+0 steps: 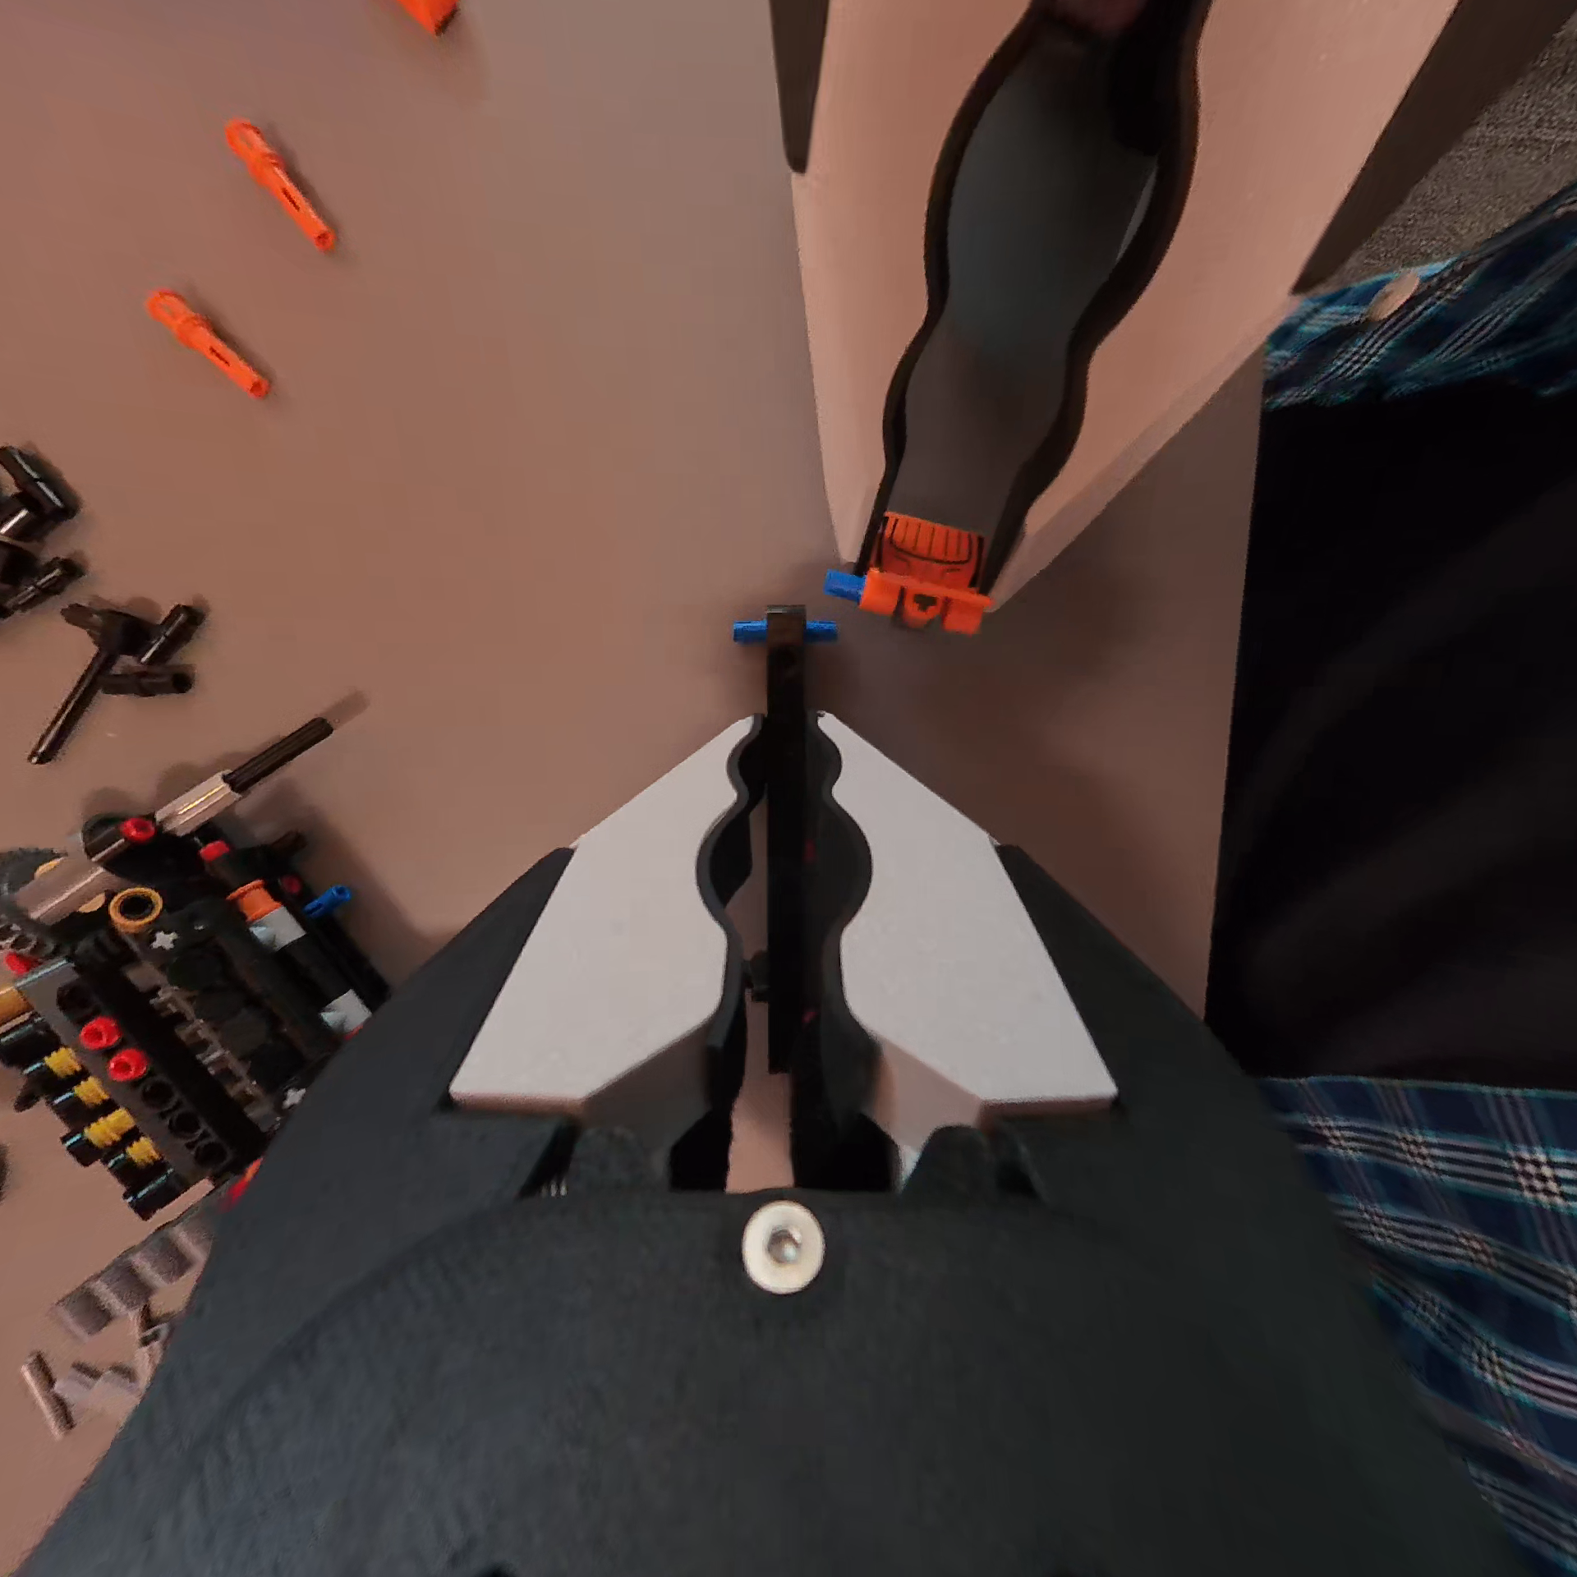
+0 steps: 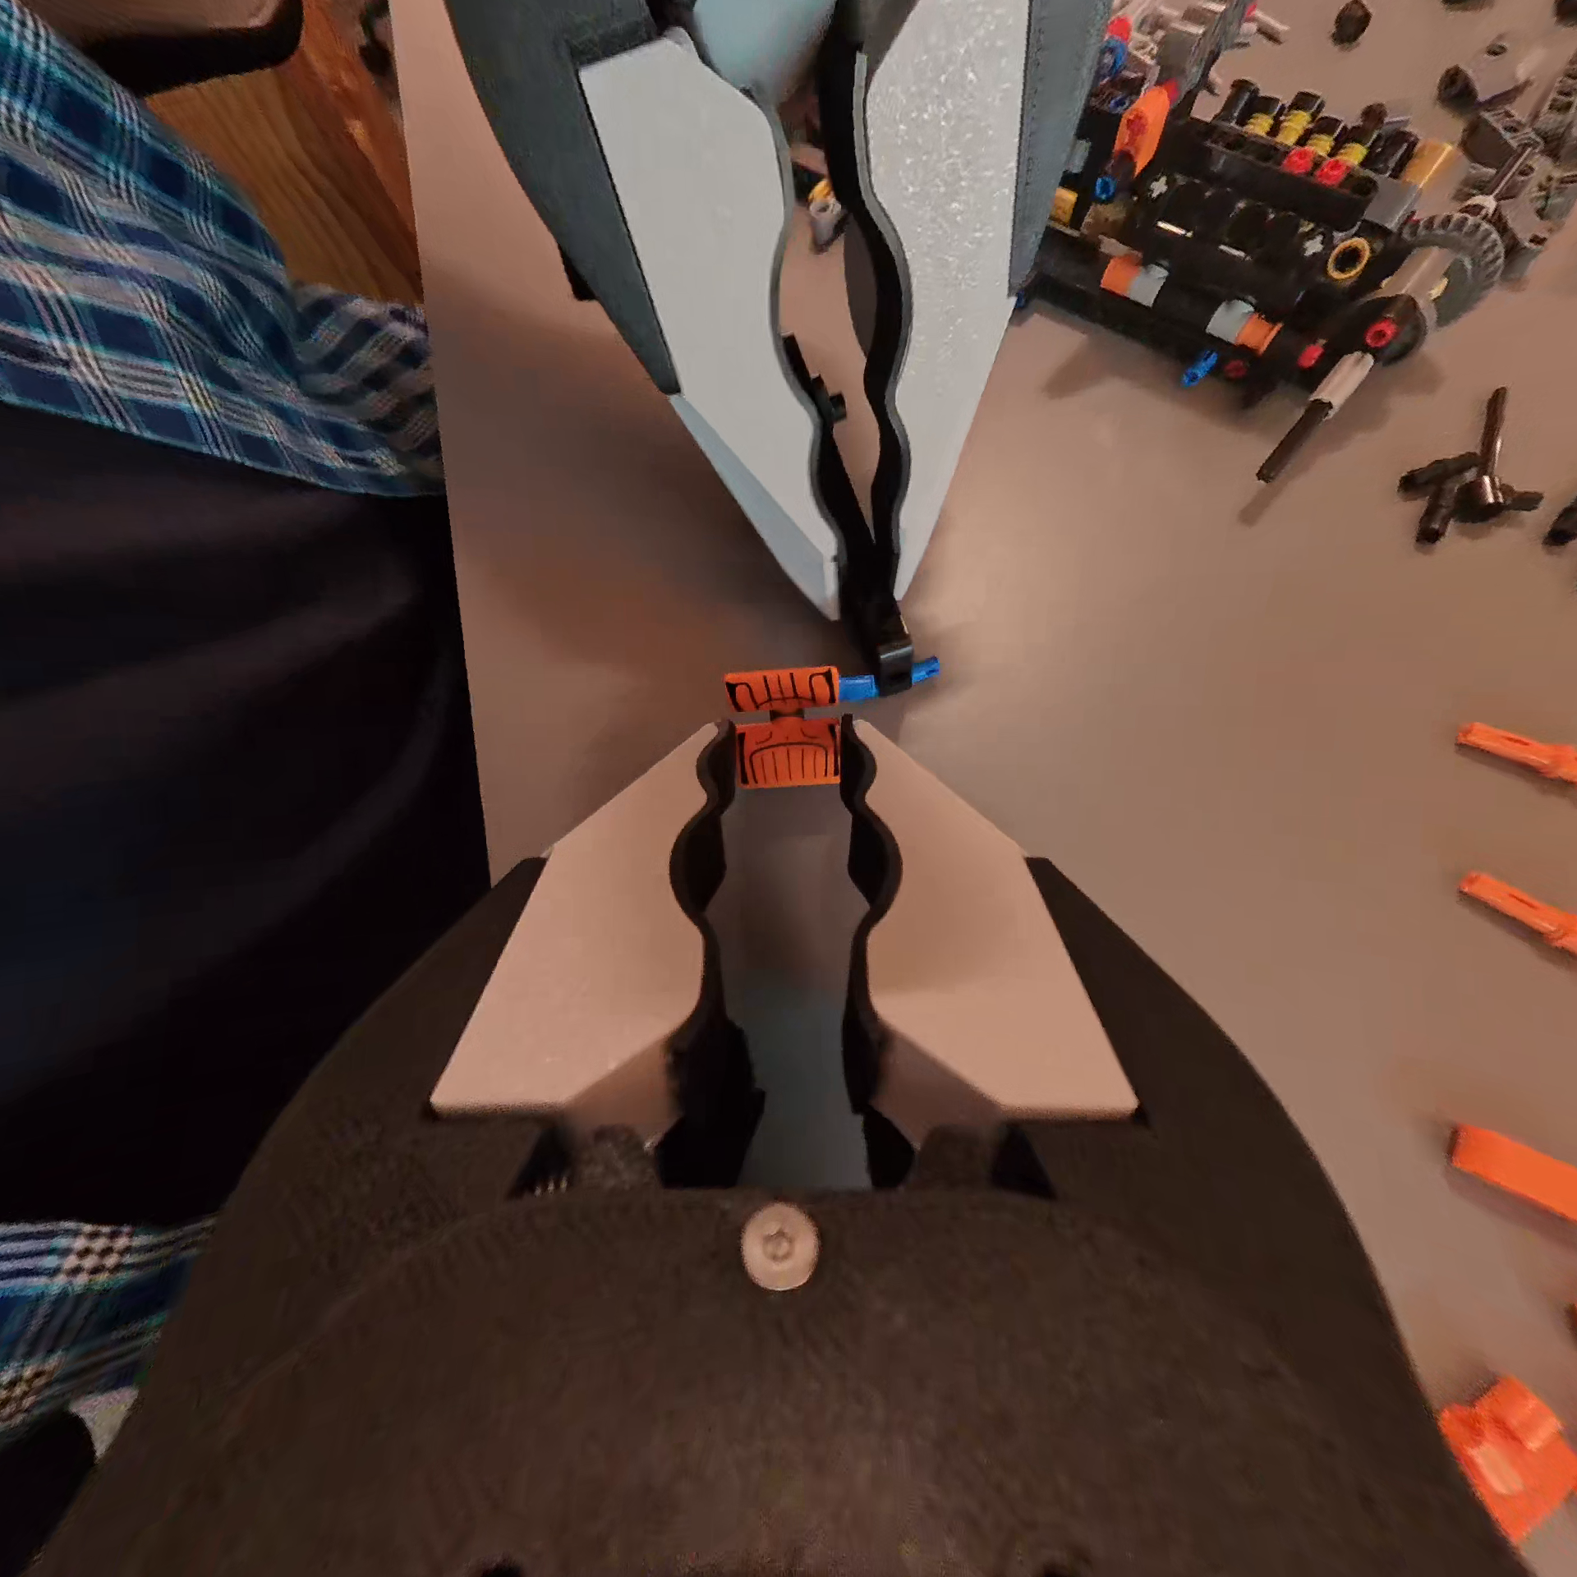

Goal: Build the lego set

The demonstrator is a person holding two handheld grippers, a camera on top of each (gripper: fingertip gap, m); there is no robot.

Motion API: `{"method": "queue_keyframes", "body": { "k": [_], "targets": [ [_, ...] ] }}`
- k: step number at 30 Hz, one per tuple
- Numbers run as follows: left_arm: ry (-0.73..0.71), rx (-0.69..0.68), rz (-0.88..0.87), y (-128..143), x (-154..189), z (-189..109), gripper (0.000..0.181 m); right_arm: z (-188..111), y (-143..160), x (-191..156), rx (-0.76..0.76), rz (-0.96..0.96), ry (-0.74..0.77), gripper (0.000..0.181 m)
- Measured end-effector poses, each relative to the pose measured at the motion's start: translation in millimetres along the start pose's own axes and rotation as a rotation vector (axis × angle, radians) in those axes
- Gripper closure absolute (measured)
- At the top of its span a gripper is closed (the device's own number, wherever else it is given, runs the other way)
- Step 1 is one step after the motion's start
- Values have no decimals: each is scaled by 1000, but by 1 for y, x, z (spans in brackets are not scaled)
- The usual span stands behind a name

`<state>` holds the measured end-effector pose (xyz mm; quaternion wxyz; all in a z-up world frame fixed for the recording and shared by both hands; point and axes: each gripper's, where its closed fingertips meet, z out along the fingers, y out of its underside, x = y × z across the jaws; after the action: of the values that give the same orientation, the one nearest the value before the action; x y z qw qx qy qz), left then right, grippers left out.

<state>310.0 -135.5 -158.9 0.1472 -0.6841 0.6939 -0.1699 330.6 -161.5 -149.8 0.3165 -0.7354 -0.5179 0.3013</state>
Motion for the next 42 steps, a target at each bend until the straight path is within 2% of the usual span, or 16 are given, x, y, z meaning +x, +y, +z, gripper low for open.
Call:
{"method": "queue_keyframes", "body": {
  "k": [1, 3, 5, 16, 29, 42],
  "targets": [
    [1, 11, -4, -2, 2, 1, 167, 0, 2, 1, -12, -14, -5, 160],
    [-15, 31, -3, -5, 2, 2, 159, 1, 4, 2, -27, -33, -18, 160],
    [-23, 33, 8, -6, 4, 4, 158, 1, 4, 2, -33, -48, -36, 160],
    [-34, 45, 28, -13, 2, 11, 173, 6, 3, 1, -50, -124, -80, 160],
    [4, 70, -16, -12, 3, 10, 173, 6, -2, 0, -22, -180, -69, 159],
    [-22, 94, -15, -12, 3, 11, 173, 5, -1, 0, -23, -156, -77, 160]
  ]
}}
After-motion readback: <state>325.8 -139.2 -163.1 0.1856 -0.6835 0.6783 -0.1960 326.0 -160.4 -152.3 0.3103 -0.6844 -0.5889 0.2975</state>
